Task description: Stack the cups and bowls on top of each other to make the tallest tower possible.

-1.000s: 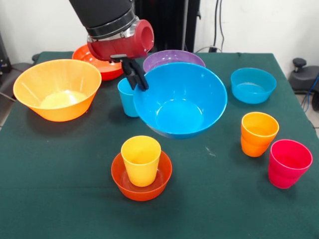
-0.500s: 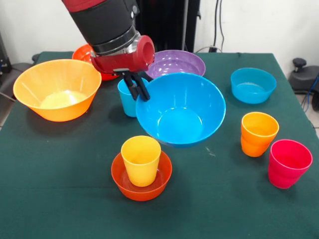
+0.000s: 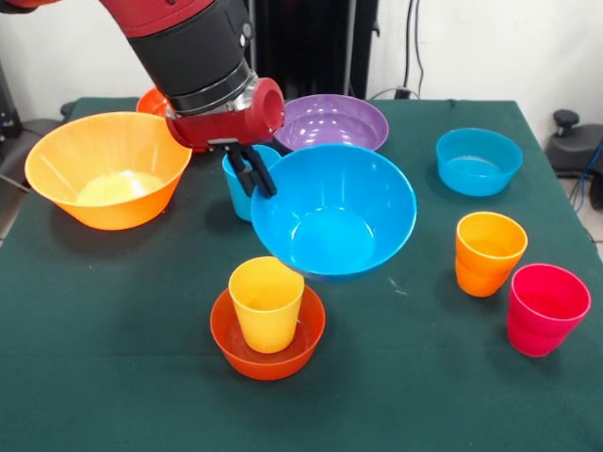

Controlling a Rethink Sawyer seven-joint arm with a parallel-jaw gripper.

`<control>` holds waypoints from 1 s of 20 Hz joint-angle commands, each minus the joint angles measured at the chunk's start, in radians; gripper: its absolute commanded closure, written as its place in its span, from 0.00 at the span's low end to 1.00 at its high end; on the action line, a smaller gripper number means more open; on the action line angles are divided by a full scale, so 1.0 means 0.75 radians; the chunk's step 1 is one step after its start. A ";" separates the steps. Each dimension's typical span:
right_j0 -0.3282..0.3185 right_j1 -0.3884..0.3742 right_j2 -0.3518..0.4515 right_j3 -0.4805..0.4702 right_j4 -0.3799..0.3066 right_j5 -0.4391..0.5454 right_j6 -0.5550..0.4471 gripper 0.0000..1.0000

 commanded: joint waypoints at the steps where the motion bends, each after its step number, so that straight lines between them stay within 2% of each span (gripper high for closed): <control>1: -0.009 0.017 0.090 -0.072 -0.091 0.034 -0.238 1.00; 7: -0.014 0.014 0.107 -0.088 -0.085 0.109 -0.232 1.00; 20: -0.064 0.066 0.168 -0.140 -0.124 0.135 -0.334 1.00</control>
